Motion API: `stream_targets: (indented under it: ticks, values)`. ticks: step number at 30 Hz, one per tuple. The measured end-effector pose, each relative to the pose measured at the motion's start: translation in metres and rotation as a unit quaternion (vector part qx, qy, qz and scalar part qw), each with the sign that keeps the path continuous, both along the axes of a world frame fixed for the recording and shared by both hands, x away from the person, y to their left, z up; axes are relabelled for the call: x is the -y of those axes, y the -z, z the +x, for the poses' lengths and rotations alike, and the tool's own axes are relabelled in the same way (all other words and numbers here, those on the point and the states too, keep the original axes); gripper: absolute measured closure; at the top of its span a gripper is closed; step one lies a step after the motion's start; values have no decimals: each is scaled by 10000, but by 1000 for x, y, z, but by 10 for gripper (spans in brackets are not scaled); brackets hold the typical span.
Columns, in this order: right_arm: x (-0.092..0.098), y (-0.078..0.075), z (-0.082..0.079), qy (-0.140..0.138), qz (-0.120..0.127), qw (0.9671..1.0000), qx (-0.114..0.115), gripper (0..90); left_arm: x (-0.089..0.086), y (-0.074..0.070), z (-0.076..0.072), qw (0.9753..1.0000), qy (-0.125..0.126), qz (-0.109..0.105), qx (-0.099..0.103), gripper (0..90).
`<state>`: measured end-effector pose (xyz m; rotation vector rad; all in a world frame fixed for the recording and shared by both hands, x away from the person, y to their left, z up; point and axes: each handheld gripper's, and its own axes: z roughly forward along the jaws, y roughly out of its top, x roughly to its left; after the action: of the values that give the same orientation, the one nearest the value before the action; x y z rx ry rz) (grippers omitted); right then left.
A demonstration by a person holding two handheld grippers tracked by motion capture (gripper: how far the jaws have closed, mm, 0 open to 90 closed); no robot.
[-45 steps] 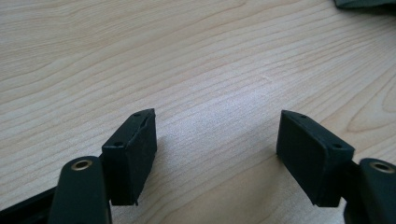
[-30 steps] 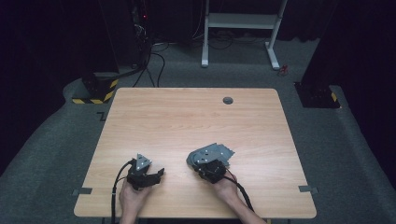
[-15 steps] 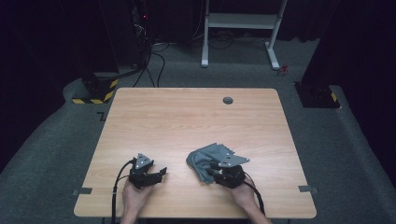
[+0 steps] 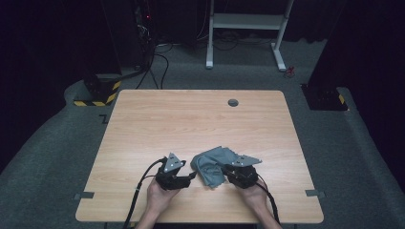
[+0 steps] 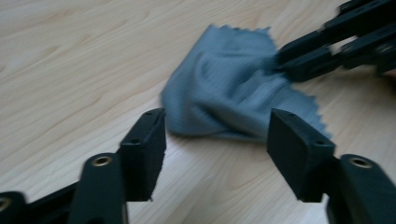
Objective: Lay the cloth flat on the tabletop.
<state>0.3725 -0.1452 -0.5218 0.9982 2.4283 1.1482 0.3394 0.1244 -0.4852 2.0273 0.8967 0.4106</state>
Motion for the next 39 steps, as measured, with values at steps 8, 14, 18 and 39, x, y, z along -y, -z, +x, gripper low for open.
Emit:
stream_targets:
  ticks: [8, 14, 18, 39]
  values:
    - [-6, 1, -1, -51, -314, 9994, 112, 711, 38, -4, 18, 9989, 261, 392, 70, 459]
    - [-6, 1, -1, -91, -317, 9994, 114, 689, 63, -2, 31, 9957, 358, 855, 92, 479]
    - [-7, 1, -2, -50, -344, 9993, 135, 685, 77, 2, 40, 9924, 413, 1159, 15, 475]
    - [-7, 1, -4, 107, -354, 9992, 137, 624, 72, 4, 59, 9870, 70, 1606, 10, 896]
